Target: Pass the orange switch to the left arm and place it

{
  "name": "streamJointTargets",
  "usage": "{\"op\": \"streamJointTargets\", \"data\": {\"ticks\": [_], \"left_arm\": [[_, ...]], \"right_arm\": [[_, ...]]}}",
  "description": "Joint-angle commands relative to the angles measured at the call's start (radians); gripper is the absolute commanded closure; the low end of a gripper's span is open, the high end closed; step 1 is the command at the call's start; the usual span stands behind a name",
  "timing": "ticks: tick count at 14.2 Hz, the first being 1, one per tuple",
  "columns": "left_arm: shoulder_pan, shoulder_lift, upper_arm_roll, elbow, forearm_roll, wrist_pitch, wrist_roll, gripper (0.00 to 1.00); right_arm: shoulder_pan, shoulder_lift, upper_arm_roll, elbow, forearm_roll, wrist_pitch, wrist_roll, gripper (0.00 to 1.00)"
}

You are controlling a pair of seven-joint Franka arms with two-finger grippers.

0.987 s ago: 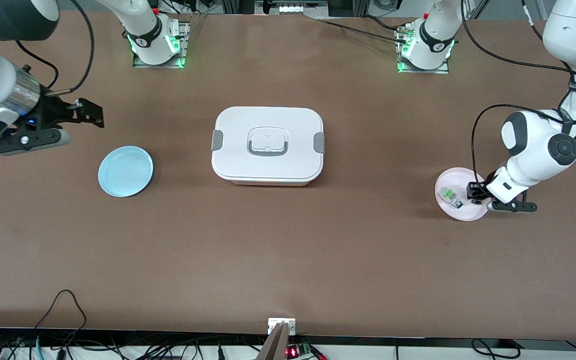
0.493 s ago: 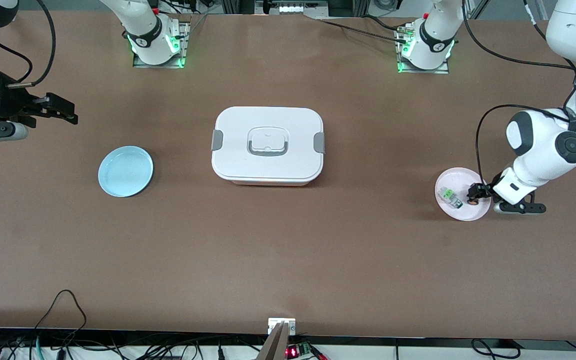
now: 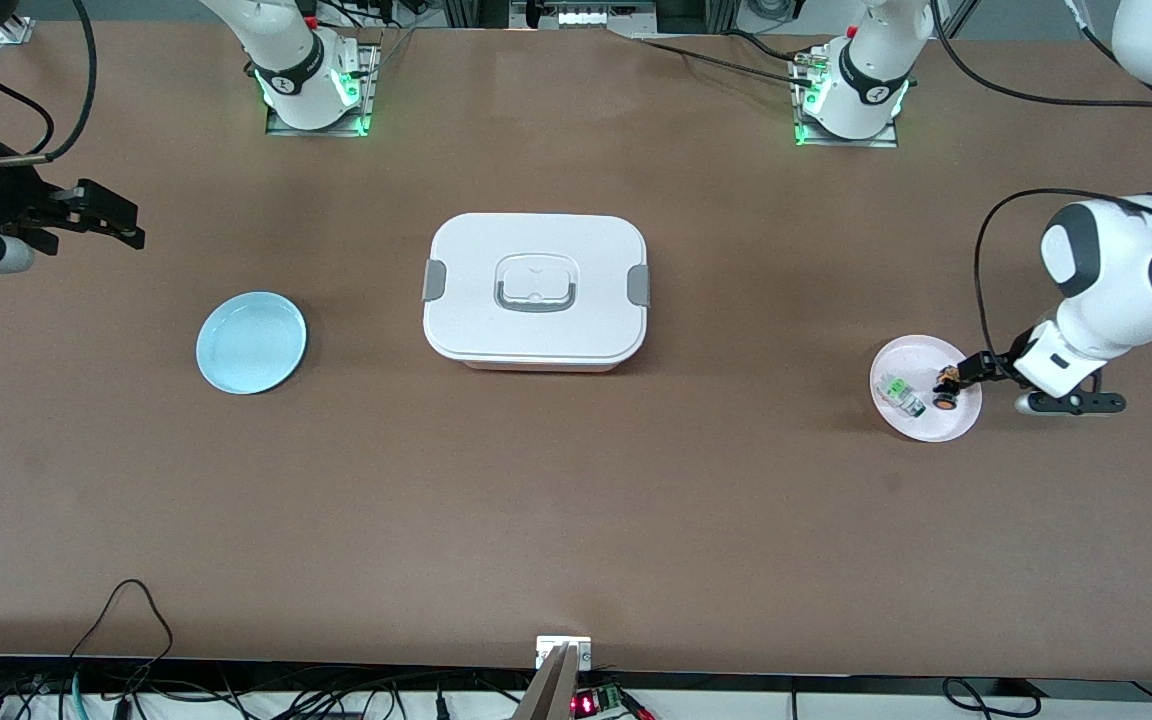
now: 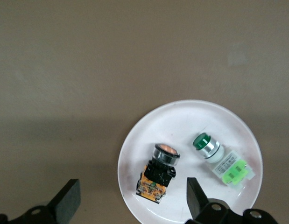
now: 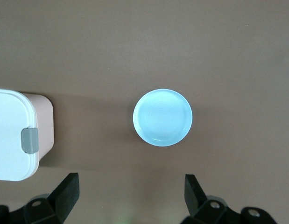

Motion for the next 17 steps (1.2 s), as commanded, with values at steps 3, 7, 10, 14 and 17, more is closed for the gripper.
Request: {"op": "streamJointTargets", "data": {"ticks": [3,7,10,14,17], "left_arm": [[-0.074,-0.259,-0.008,0.047,0.032,-0.209,-0.008,0.0],[-0.115,-0.37,-0.009,0.263,0.008,-0.603,-0.001,0.0],[-0.154,-0.392,-0.017,0.403,-0.031,-0.818,-0.009,0.0],[-0.156,-0.392,-0.002,0.411,-0.133,-0.855,-0.012,0.0],[-0.163,-0.384,-0.014,0.414,-0.13,-0.852,-0.011,0.0]], "right_arm": [[-0.015,-0.047,0.021,-0.05,-0.06,0.101,0.054,0.0],[-0.015,-0.073,0.019,-0.086,-0.06,0.121,0.034,0.0],[-0.016,-0.069,0.015,-0.074,-0.058,0.103,0.044,0.0],[-0.016,-0.067,0.016,-0.068,-0.061,0.101,0.063,0.0],[-0.016,-0.067,0.015,-0.064,-0.041,0.066,0.084,0.0]]}}
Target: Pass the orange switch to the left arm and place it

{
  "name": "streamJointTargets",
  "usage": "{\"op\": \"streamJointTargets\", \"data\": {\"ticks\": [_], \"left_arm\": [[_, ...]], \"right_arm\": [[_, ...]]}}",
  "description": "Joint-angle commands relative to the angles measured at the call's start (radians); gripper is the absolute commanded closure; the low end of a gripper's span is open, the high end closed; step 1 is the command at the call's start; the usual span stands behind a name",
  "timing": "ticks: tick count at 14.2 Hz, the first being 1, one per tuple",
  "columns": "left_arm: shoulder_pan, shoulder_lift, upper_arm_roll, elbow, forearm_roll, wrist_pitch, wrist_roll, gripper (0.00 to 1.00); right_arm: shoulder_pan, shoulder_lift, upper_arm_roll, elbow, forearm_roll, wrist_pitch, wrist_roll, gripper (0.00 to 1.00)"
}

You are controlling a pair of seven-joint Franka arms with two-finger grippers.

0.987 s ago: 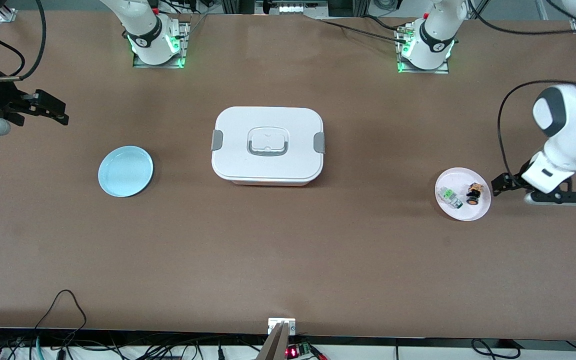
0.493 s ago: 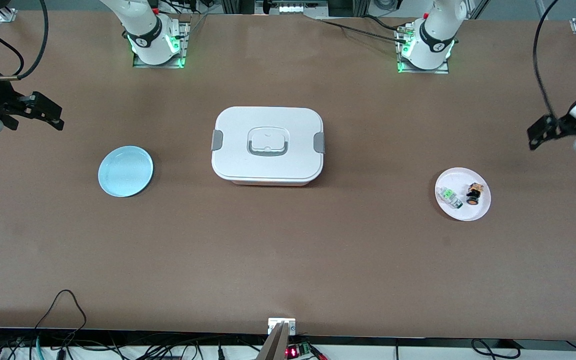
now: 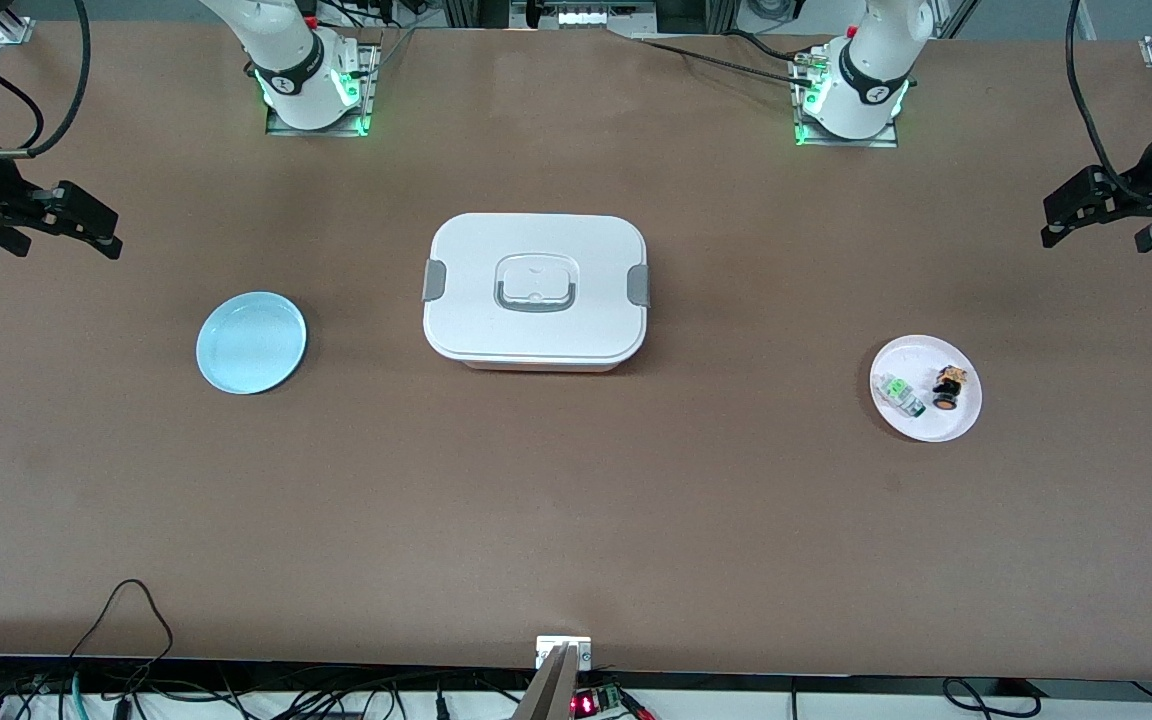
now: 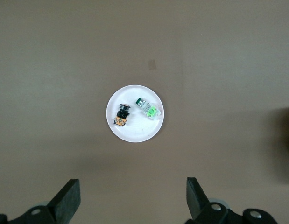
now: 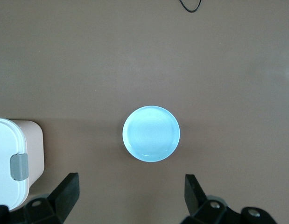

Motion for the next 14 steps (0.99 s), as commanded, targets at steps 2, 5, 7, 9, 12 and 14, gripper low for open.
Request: {"op": "streamJointTargets", "data": {"ticks": [2,5,7,9,12,14], "left_arm": [[-0.011,0.06,-0.004,0.082,-0.015,-0.016,-0.001,0.0],[-0.009,0.077,-0.002,0.098,-0.015,-0.018,0.002,0.0],[-0.008,0.077,-0.004,0.096,-0.015,-0.021,0.001,0.0],[-0.008,0.075,-0.006,0.098,-0.015,-0.021,0.001,0.0],[-0.008,0.074,-0.007,0.099,-0.016,-0.022,-0.001,0.0],[-0.008,0.074,-0.007,0.099,-0.018,-0.021,0.001,0.0]], "right_arm": [[-0.011,-0.023,0.014,-0.004,0.018,-0.063,0.022,0.0],[-0.011,-0.024,0.017,0.001,0.023,-0.066,0.017,0.0],[-0.011,-0.022,0.016,0.004,0.023,-0.064,0.014,0.0],[-0.013,-0.017,0.008,0.004,0.025,-0.063,-0.007,0.0],[-0.011,-0.017,0.013,0.004,0.023,-0.063,-0.014,0.0],[-0.011,-0.019,0.014,0.004,0.023,-0.064,-0.012,0.0]]}}
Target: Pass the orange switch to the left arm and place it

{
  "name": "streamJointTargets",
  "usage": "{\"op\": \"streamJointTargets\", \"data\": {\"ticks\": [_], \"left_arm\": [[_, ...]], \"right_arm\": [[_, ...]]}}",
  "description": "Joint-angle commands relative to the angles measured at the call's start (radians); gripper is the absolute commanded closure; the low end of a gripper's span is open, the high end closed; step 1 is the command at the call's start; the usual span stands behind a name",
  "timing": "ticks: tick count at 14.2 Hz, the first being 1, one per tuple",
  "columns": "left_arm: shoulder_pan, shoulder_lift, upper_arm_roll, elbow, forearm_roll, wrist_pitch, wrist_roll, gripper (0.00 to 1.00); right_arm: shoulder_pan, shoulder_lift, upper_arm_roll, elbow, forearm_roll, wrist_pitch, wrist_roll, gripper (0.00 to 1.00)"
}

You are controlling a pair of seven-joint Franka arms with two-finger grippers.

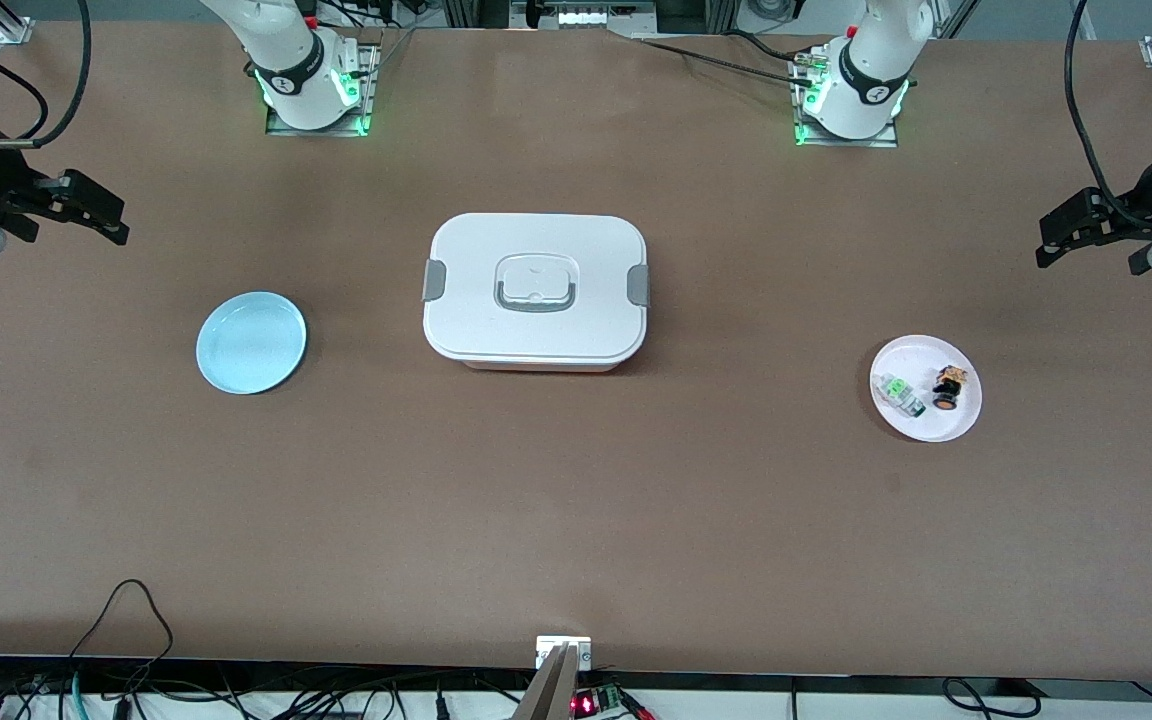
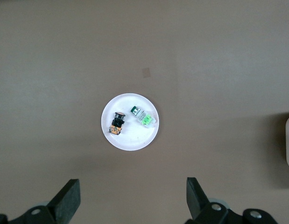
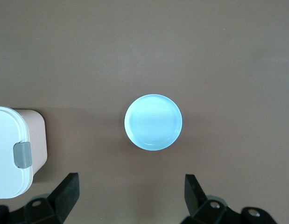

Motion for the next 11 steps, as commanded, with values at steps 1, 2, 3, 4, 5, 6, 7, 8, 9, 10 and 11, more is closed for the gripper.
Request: {"op": "streamJointTargets", "data": {"ticks": [1,2,3,4,5,6,7,8,9,10,11], "left_arm": [[-0.002,0.011,-0.001,0.029,-0.013,-0.022,-0.001,0.0],[-0.002,0.009,-0.004,0.029,-0.013,-0.022,-0.001,0.0],[-0.002,0.009,-0.004,0.029,-0.013,-0.022,-0.001,0.0],[-0.002,0.009,-0.004,0.029,-0.016,-0.022,-0.001,0.0],[-0.002,0.009,-0.004,0.029,-0.017,-0.025,-0.001,0.0],[-0.002,0.009,-0.004,0.029,-0.017,-0.033,-0.001,0.0],[-0.002,0.009,-0.004,0.029,-0.019,-0.037,-0.001,0.0],[-0.002,0.008,-0.004,0.029,-0.019,-0.039,0.001,0.0],[-0.003,0.008,-0.001,0.032,-0.02,-0.042,0.002,0.0],[-0.011,0.003,0.002,0.038,-0.016,-0.042,0.001,0.0],[-0.068,0.001,0.02,0.038,-0.008,-0.047,-0.001,0.0]], "right_arm": [[-0.01,-0.01,0.011,0.003,0.015,-0.016,-0.013,0.0],[-0.01,-0.01,0.011,0.003,0.017,-0.015,-0.013,0.0],[-0.01,-0.01,0.012,0.003,0.017,-0.015,-0.013,0.0],[-0.01,-0.01,0.012,0.003,0.017,-0.016,-0.013,0.0],[-0.01,-0.01,0.012,0.003,0.017,-0.016,-0.015,0.0],[-0.01,-0.01,0.012,0.003,0.017,-0.016,-0.013,0.0],[-0.01,-0.01,0.012,0.003,0.017,-0.016,-0.015,0.0],[-0.01,-0.01,0.012,0.003,0.017,-0.016,-0.013,0.0],[-0.01,-0.01,0.012,0.003,0.017,-0.016,-0.013,0.0],[-0.01,-0.01,0.012,0.003,0.017,-0.018,-0.015,0.0],[-0.01,-0.011,0.012,0.003,0.017,-0.018,-0.015,0.0]]}}
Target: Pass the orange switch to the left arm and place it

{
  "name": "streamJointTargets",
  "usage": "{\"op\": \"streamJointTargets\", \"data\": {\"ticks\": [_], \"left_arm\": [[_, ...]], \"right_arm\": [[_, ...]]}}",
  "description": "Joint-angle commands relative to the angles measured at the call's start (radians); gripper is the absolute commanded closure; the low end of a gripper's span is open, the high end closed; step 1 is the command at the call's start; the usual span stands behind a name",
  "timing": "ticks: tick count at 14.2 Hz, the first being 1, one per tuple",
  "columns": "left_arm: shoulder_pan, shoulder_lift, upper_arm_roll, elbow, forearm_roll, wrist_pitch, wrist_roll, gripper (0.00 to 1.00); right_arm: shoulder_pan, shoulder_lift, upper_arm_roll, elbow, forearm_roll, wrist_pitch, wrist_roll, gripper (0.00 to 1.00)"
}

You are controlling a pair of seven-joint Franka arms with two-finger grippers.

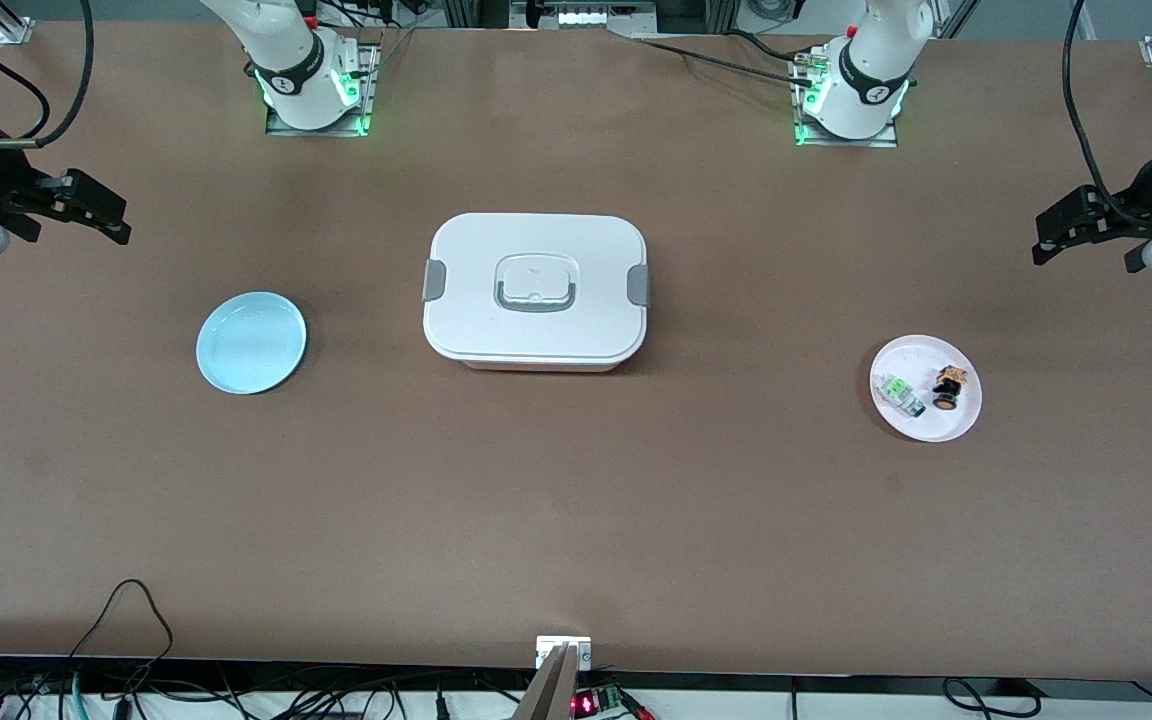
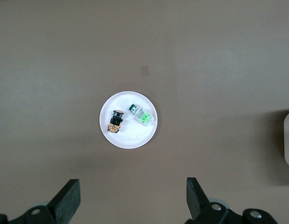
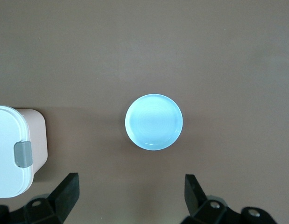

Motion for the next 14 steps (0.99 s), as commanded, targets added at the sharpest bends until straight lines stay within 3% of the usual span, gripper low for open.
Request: {"op": "streamJointTargets", "data": {"ticks": [1,3,14], "left_arm": [[-0.123,0.003,0.065,0.034,0.002,-0.047,-0.002,0.0],[-0.184,0.003,0.127,0.037,0.011,-0.05,-0.002,0.0],[-0.18,0.003,0.127,0.038,0.005,-0.06,-0.076,0.0]], "right_arm": [[-0.01,-0.01,0.009,0.003,0.016,-0.015,-0.014,0.0],[-0.01,-0.011,0.009,0.003,0.016,-0.016,-0.014,0.0],[-0.01,-0.011,0.009,0.003,0.016,-0.021,-0.014,0.0]]}}
